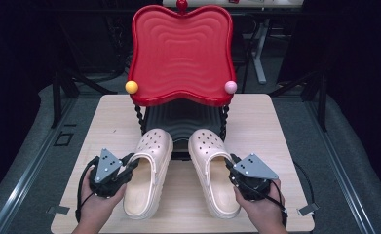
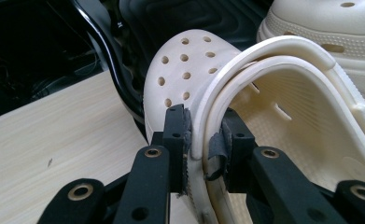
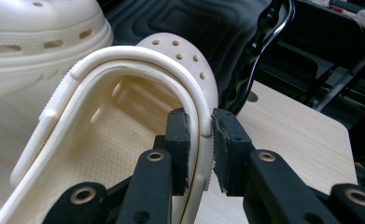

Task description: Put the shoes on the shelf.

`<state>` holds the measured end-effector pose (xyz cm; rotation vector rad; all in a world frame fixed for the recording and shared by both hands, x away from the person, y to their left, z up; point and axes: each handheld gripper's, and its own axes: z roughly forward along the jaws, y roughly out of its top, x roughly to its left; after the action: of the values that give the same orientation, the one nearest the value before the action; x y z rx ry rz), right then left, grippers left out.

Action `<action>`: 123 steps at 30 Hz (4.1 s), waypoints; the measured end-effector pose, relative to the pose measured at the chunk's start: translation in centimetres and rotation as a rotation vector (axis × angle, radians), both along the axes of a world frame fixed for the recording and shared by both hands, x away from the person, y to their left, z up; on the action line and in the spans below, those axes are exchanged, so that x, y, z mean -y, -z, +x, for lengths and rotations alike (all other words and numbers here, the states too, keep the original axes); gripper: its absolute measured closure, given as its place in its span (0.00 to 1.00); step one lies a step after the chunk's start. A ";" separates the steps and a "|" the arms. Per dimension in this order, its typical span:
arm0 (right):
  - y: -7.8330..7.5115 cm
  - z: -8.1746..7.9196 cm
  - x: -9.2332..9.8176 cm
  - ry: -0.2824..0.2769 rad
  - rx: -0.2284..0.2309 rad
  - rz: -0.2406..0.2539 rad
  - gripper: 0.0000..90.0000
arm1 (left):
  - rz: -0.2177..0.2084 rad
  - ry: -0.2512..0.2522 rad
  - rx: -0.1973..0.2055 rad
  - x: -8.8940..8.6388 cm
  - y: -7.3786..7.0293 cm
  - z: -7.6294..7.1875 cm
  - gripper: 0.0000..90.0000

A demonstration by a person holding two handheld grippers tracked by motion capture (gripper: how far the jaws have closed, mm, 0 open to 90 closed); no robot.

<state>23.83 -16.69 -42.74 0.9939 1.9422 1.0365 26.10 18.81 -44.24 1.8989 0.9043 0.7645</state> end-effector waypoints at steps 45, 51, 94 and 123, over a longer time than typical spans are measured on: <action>-0.3 8.7 -4.7 0.129 0.026 0.092 0.85 | 0.003 -0.061 0.034 4.8 -1.4 9.4 0.84; 0.0 9.9 -6.1 0.162 0.031 0.066 0.83 | 0.048 -0.067 0.066 6.1 -0.9 10.3 0.82; 0.4 8.6 -4.5 0.048 0.012 0.146 0.62 | -0.113 -0.021 0.043 5.5 -0.7 9.1 0.51; 2.7 1.4 -2.8 -0.111 -0.089 0.119 0.93 | -0.172 0.010 -0.013 2.3 2.4 1.5 0.79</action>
<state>25.22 -13.86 -45.45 1.0219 2.0471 1.2003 27.58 16.46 -46.60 1.7584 0.9381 0.6479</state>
